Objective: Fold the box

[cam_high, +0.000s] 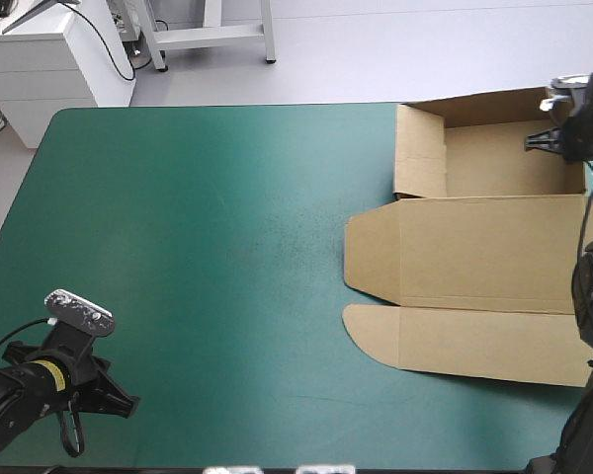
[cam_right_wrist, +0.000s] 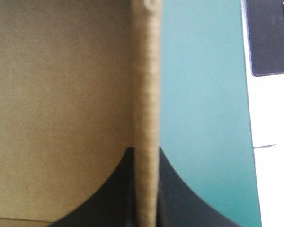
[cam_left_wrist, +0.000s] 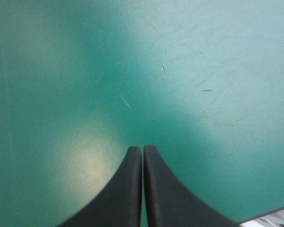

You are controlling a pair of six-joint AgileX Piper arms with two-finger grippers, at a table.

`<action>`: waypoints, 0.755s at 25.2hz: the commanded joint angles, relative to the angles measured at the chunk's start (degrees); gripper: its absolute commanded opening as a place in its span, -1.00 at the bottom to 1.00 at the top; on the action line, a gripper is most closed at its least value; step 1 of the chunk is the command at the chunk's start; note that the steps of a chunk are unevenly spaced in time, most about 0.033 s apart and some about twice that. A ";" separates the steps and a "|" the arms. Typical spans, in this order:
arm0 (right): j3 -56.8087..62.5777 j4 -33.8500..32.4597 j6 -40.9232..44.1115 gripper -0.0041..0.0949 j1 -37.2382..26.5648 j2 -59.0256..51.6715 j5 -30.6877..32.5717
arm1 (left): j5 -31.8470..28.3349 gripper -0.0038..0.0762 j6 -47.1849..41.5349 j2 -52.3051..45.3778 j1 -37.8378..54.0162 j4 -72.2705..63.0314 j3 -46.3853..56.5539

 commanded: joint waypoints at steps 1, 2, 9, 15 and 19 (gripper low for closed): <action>-2.05 5.28 -0.83 -0.96 -7.12 -2.75 -2.75 | -1.84 -0.92 -0.59 0.03 -0.22 0.39 -1.35; -1.95 7.14 -1.62 -0.96 -8.34 -2.66 -2.75 | -1.84 -0.92 -0.59 0.03 -0.22 0.39 -1.35; -1.95 9.29 -3.02 -0.85 -13.79 -0.66 -3.85 | -1.84 -0.92 -0.59 0.03 -0.22 0.18 -1.35; -1.95 9.42 -3.02 0.05 -14.02 0.24 -4.31 | -1.84 -0.92 0.00 0.03 -0.22 0.18 -1.35; -1.95 8.74 -3.02 0.65 -14.02 0.24 -5.90 | -1.84 -0.92 0.00 0.03 -0.22 0.33 -1.35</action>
